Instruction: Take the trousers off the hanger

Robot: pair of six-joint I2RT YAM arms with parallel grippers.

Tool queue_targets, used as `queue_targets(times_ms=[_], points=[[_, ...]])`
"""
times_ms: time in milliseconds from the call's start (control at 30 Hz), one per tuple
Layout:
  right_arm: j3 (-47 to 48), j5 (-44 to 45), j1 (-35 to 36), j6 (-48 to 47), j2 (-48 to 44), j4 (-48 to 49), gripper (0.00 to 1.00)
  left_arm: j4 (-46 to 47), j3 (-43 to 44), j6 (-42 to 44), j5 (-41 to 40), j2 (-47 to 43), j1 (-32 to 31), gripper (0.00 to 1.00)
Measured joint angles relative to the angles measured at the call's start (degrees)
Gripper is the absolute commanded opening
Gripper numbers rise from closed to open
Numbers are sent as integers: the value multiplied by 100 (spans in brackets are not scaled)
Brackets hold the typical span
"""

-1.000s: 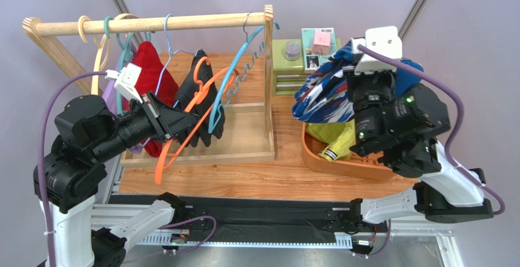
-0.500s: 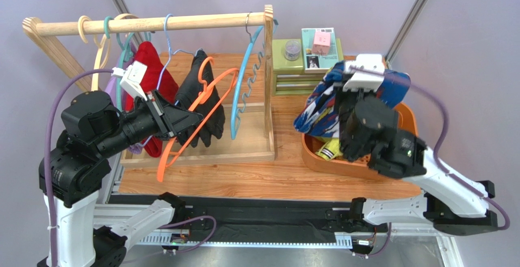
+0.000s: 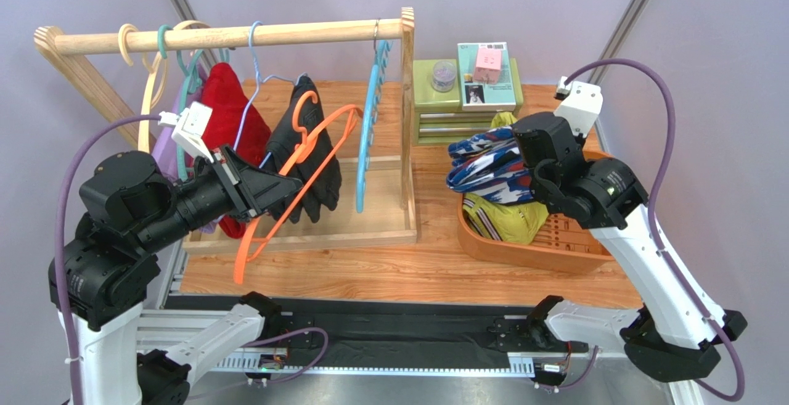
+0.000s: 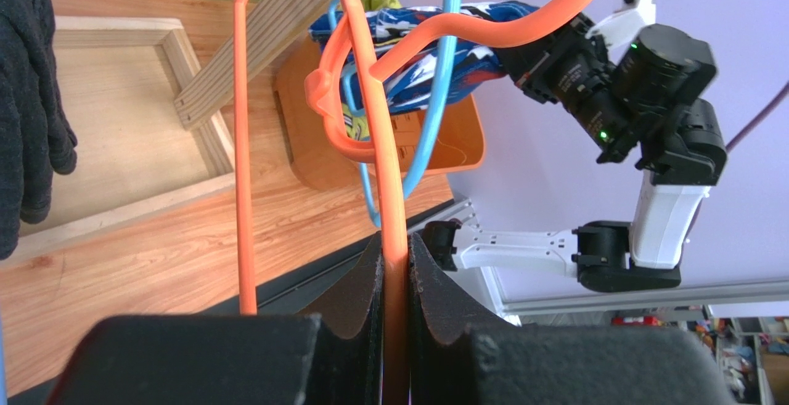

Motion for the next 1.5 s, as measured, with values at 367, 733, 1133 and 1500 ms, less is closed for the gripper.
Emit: queue_targets(times_ms=[367,733,1133,1500], points=[[-1200,-1023,-1296,391,-389,-90,0,7,-22,0,2,107,0,0],[-2474,-1635,-1751,680,-632,-125,17,9,-20,4,2,127,0,0],[-1711,-2326,-1757,778,-702,-800,88,11,-20,7,4,179,0,0],[-258,-3539,-1757,50,-1012,-938,90,4,162,7,-7,334,0,0]])
